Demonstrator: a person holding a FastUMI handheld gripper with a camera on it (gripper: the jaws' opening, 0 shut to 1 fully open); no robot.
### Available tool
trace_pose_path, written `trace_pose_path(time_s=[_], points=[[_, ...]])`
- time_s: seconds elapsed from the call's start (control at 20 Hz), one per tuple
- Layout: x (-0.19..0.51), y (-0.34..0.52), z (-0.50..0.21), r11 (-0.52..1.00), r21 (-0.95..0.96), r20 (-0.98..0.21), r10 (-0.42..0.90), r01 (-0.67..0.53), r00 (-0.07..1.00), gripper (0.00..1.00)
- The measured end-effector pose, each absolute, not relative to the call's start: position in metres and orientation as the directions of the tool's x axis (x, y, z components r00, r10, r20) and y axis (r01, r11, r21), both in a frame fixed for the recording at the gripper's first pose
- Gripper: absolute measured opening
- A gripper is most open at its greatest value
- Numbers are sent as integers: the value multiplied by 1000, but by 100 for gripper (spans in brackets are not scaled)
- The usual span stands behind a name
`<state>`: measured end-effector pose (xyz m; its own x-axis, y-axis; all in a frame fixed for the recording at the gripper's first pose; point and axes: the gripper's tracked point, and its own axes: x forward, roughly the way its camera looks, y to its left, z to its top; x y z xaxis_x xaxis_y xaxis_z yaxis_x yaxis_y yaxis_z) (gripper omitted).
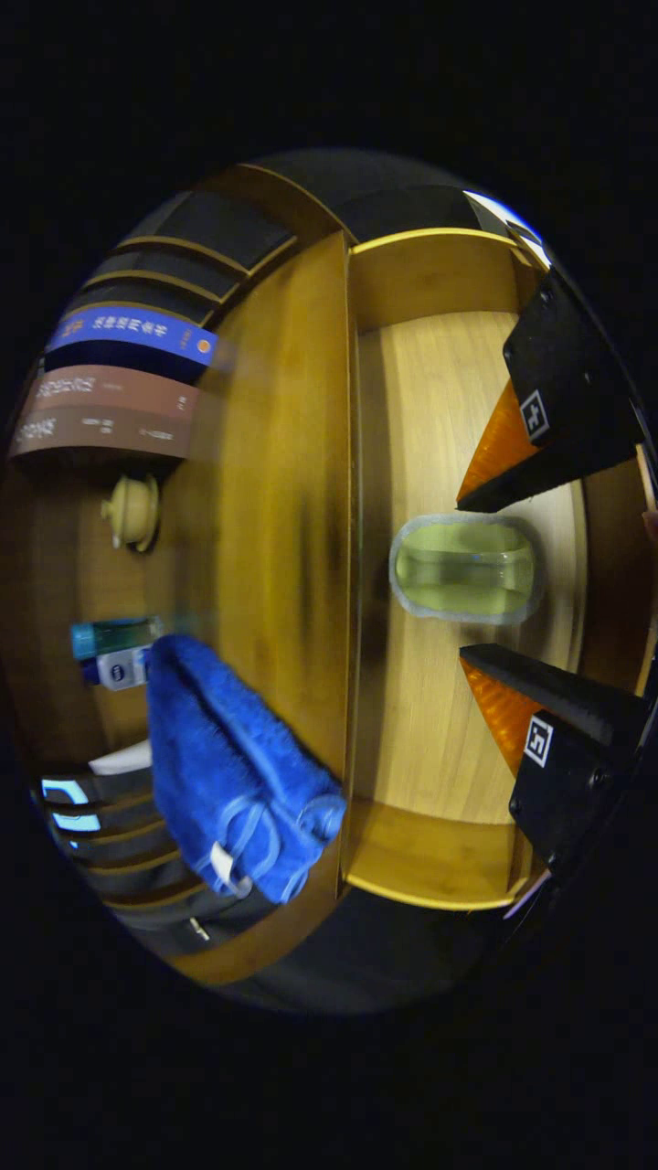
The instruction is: Pull open the drawer, take out the items inside it, and place them on the countertop above the cabinet.
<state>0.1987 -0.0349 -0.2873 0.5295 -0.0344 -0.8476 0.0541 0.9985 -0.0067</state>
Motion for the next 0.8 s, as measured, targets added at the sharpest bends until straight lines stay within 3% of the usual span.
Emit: trace_pose_path(time_s=[0.15, 0.4, 0.45, 0.5, 0.8], points=[[206, -40, -304, 997, -27, -860, -62, 77, 506, 83], [209, -47, -300, 993, -75, -854, -113, 95, 508, 23], [208, -45, -301, 993, -75, -853, -110, 89, 511, 26], [209, -45, -300, 994, -73, -853, -106, 84, 510, 22], [196, -44, -284, 993, -21, -863, -75, 113, 500, 22]])
